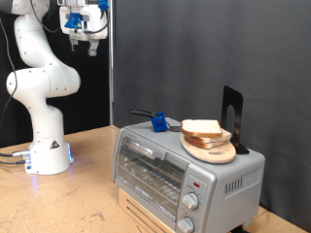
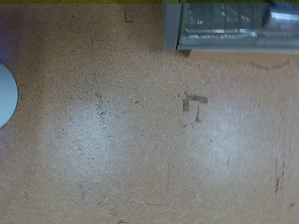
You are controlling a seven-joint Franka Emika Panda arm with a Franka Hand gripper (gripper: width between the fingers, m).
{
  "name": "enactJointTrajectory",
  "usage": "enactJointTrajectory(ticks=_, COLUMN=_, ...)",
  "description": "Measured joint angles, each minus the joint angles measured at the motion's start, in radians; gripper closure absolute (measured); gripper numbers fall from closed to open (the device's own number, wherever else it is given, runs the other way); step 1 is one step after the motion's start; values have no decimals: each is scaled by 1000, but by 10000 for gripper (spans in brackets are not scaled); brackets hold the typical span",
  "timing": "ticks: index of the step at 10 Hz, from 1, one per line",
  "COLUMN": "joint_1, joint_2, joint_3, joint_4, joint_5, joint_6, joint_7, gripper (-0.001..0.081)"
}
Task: Make a piece of toast with the oven
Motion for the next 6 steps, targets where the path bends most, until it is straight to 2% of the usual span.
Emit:
enactJointTrajectory(ticks=2, joint_1=49, joint_2=15, joint_3=-26, joint_4=18, joint_5=23, joint_6=13, joint_7=-218, gripper=118)
enactJointTrajectory(ticks=5, joint_1=129, joint_2=64, joint_3=-78, joint_4=29, joint_5=49, joint_6=151, joint_7=-524, gripper=118)
enactJointTrajectory(ticks=6, joint_1=121, joint_2=64, joint_3=-74, joint_4=29, joint_5=48, joint_6=142, joint_7=-486, gripper=118)
